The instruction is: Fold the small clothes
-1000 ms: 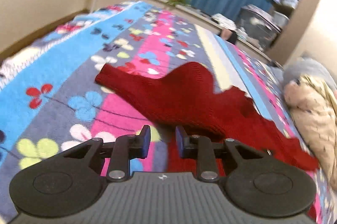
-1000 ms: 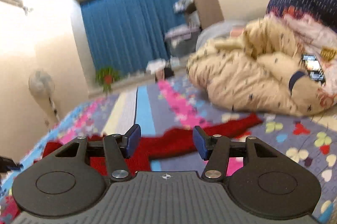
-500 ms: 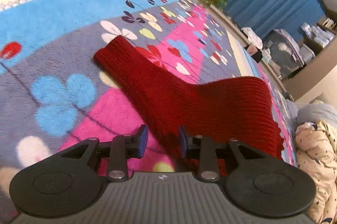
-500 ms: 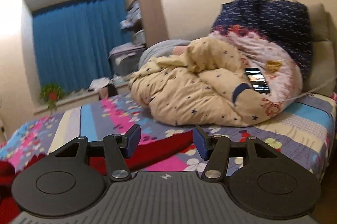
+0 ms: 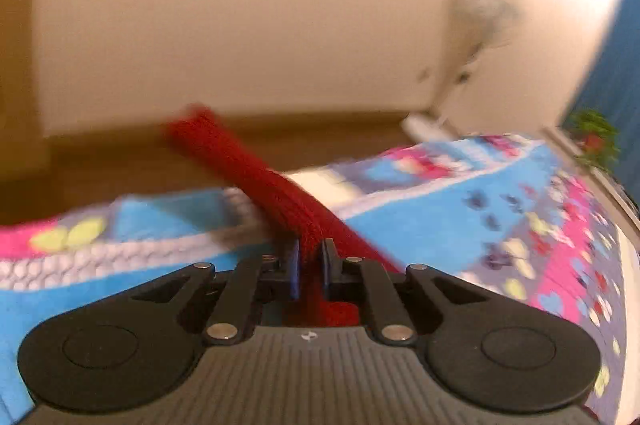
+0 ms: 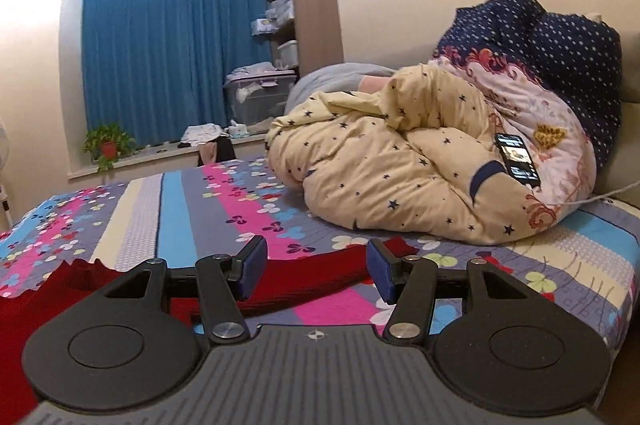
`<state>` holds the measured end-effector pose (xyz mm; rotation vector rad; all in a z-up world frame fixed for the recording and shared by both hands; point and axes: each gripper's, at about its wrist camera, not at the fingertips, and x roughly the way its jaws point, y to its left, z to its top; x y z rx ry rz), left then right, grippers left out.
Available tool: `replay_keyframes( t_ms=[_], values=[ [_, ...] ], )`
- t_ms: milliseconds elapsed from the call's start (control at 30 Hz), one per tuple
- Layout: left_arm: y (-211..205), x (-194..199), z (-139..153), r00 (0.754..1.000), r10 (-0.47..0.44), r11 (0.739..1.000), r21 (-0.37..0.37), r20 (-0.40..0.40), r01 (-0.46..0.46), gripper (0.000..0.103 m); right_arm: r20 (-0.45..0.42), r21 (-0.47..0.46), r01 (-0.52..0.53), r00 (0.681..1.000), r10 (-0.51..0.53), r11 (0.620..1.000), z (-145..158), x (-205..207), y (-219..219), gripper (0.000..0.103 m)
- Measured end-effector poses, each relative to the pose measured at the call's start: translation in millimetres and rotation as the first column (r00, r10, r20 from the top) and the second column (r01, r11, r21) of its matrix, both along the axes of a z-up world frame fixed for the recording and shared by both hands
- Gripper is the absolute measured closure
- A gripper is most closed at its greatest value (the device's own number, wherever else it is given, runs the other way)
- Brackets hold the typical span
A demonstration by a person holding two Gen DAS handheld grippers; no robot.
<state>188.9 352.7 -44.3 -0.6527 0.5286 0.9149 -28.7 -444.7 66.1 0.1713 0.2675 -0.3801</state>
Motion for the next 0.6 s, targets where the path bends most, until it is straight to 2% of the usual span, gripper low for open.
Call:
replay_keyframes(
  t_ms=[33,100,167,200,267,333,433,467,500,533,567,600],
  values=[
    [13,-6,-8,1.000,0.022,0.997,-0.068,-0.001,-0.022,0.092,0.001,-0.006,-0.007,1.000,0.007,1.000,0,-1,2,0.046],
    [27,-18,-18,0.998,0.064,0.991,-0.122,0.008,-0.062,0.090,-0.001,-0.014,-0.018,1.000,0.018,1.000,0,-1,5,0.046],
    [29,-23,-22,0.996,0.086,0.986,-0.143,-0.006,-0.086,0.078,-0.005,-0.008,-0.021,1.000,0.021,1.000,0,-2,6,0.046],
    [28,-28,-21,0.994,0.108,0.983,-0.145,-0.034,-0.112,0.063,-0.008,-0.001,-0.026,1.000,0.026,1.000,1,-2,6,0.046],
    [19,-32,-17,0.989,0.139,0.978,-0.150,-0.050,-0.145,0.059,-0.019,0.016,-0.049,0.999,0.050,0.999,1,-3,6,0.046],
    [4,-31,-8,0.996,0.087,0.987,-0.136,-0.034,-0.091,0.059,-0.033,0.019,-0.074,0.997,0.075,0.997,1,-3,7,0.044],
    [-37,-25,12,0.996,-0.093,0.995,-0.041,0.018,0.093,0.059,-0.059,0.011,-0.103,0.993,0.104,0.995,0,-2,9,0.042],
    [-53,-25,18,0.984,-0.174,0.985,-0.017,0.037,0.174,0.059,-0.070,0.009,-0.110,0.991,0.110,0.994,-1,-1,9,0.041],
    [-68,-24,22,0.962,-0.265,0.964,-0.007,0.057,0.266,0.060,-0.083,0.009,-0.117,0.990,0.117,0.993,-1,0,9,0.039],
    [-84,-23,24,0.927,-0.367,0.929,-0.008,0.076,0.369,0.060,-0.102,0.013,-0.123,0.987,0.124,0.992,-2,3,9,0.038],
    [-100,-23,25,0.878,-0.470,0.881,-0.013,0.089,0.473,0.061,-0.127,0.025,-0.130,0.983,0.133,0.991,-4,7,8,0.035],
    [-117,-22,25,0.819,-0.567,0.821,-0.015,0.088,0.571,0.064,-0.153,0.057,-0.144,0.977,0.151,0.988,-6,12,6,0.034]
  ],
)
